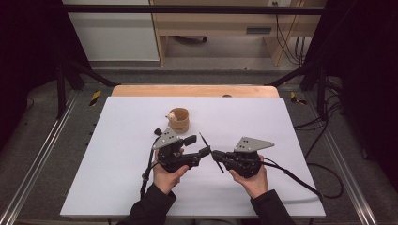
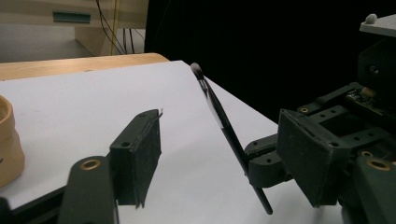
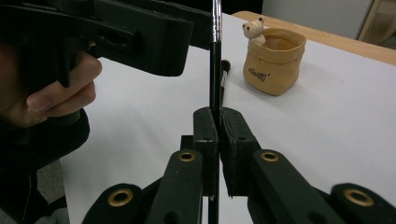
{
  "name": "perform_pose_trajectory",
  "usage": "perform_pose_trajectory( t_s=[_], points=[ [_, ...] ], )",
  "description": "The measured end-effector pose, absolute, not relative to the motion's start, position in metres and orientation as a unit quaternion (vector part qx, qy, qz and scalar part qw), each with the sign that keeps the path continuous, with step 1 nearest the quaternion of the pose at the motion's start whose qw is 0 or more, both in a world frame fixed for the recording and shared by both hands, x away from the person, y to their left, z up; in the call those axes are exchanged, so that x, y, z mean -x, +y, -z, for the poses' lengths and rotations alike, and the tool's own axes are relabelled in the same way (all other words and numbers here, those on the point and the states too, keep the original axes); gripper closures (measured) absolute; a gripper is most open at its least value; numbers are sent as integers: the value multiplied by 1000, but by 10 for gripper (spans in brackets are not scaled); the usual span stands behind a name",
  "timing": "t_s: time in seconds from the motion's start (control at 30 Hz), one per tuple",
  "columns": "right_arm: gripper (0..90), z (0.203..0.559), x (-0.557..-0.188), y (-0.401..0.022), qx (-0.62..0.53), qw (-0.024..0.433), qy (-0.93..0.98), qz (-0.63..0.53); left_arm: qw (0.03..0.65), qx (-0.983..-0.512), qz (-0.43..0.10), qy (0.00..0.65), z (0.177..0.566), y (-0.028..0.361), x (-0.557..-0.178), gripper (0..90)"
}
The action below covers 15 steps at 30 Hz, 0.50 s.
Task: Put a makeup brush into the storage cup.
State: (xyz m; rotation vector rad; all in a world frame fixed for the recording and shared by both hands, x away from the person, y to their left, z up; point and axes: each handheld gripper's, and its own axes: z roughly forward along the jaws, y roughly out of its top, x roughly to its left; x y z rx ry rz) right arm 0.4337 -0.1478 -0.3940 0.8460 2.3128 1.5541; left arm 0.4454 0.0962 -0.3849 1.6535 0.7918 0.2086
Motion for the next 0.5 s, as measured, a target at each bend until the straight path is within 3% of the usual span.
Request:
perform_pose_trajectory(
  t_s=[0.5],
  points=[
    [856, 392, -432, -148, -286, 116, 785, -537, 615, -703, -60, 353, 389, 91, -445, 554]
  ],
)
